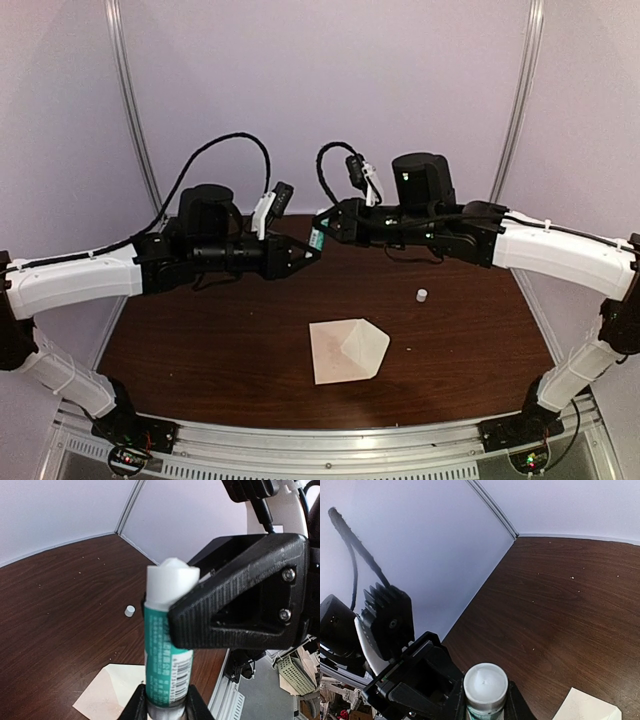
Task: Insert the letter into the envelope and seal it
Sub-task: Unscrew the solid glue.
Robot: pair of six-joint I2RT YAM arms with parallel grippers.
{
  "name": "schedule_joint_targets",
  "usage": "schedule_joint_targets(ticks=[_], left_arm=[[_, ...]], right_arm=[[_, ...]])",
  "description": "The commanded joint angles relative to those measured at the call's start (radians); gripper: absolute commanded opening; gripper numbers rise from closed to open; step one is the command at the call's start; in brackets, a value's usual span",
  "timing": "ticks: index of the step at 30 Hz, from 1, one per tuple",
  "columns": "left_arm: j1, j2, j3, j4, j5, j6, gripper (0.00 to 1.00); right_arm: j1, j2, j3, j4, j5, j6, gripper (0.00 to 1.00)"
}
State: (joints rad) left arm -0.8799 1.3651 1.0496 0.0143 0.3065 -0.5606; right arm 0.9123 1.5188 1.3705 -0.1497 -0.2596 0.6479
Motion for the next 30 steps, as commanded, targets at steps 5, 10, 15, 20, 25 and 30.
schedule_joint_targets(ticks=[5, 10, 15, 20, 25, 30], left_arm=[[0.012, -0.031, 0.048, -0.008, -0.024, -0.046, 0.03], [0.015, -0.066, 0.033, 0.035, 0.046, -0.084, 0.03], [0.015, -0.093, -0.01, 0.175, 0.205, -0.097, 0.03], [0.013, -0.076, 0.002, 0.2, 0.371, -0.076, 0.03], [0.009, -0.051, 0.02, 0.21, 0.467, -0.071, 0.03], [-0.005, -0.037, 0.023, 0.276, 0.517, -0.091, 0.03]], right_arm=[[-0.046, -0.077, -0.056, 0.075, -0.085, -0.075, 0.22], [-0.121, -0.172, -0.183, 0.259, -0.325, -0.044, 0.63], [-0.164, -0.235, -0.309, 0.511, -0.521, 0.028, 0.84], [-0.166, -0.215, -0.348, 0.745, -0.646, 0.14, 0.85], [-0.137, -0.183, -0.327, 0.797, -0.697, 0.144, 0.86], [-0.098, -0.12, -0.283, 0.815, -0.742, 0.162, 0.77]])
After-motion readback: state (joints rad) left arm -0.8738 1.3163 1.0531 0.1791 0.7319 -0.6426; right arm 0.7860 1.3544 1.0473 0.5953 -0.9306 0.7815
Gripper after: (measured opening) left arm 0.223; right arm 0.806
